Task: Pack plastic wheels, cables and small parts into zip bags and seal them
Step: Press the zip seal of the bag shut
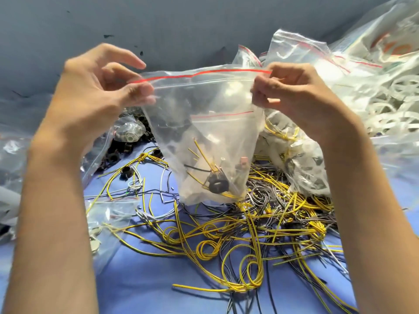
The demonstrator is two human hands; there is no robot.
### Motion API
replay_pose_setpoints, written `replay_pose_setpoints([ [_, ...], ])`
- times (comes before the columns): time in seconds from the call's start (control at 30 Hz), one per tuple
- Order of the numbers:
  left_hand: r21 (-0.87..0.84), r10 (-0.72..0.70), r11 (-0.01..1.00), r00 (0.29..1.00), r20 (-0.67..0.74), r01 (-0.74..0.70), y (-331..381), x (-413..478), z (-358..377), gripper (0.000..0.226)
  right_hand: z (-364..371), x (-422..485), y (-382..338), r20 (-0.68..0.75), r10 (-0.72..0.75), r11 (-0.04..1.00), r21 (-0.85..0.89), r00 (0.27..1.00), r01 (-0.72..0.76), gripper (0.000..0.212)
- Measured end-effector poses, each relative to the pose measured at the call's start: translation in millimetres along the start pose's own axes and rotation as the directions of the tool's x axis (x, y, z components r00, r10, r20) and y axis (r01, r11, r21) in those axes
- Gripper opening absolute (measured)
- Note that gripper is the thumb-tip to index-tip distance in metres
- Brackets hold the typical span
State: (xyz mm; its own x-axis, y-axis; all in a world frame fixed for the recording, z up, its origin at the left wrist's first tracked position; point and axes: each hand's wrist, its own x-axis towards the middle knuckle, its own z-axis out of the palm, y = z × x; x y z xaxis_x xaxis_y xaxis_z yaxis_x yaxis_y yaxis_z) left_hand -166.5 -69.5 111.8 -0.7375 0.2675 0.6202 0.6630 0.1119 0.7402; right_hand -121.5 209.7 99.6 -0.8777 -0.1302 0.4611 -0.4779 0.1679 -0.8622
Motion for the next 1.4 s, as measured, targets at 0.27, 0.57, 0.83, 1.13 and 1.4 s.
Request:
replay_pose_setpoints([
  [0.27,0.135,0.117,0.986,0.985,-0.124,-0.100,2.9,-0.5,-6.6,0.020,-8.4,-1.1,-7.2,-0.147,-0.238,0.932,-0.312,0.960,0.183,0.020],
  [0.57,0.172,-0.056,0.985,0.988,0.143,0.031,1.8,-0.9,13.4,0.020,10.2,2.7,-0.4,-0.073,-0.194,0.921,-0.356,0.978,0.156,0.014],
  [0.83,0.203,-0.006,0.979,0.994,0.110,-0.016,-7.1,-0.3,19.6,0.015,18.6,0.3,-1.0,-0.015,-0.179,0.913,-0.374,0.984,0.160,0.011],
  [1.13,0.205,0.043,0.977,0.994,0.099,-0.063,-7.1,-0.3,20.2,0.010,20.1,-0.5,-3.0,0.064,-0.108,0.932,-0.342,0.992,0.123,0.012],
  [1.4,0.214,0.023,0.976,0.992,0.127,-0.050,-6.4,-2.2,13.2,0.013,21.9,-0.9,-7.6,0.054,-0.092,0.920,-0.378,0.994,0.106,0.011],
])
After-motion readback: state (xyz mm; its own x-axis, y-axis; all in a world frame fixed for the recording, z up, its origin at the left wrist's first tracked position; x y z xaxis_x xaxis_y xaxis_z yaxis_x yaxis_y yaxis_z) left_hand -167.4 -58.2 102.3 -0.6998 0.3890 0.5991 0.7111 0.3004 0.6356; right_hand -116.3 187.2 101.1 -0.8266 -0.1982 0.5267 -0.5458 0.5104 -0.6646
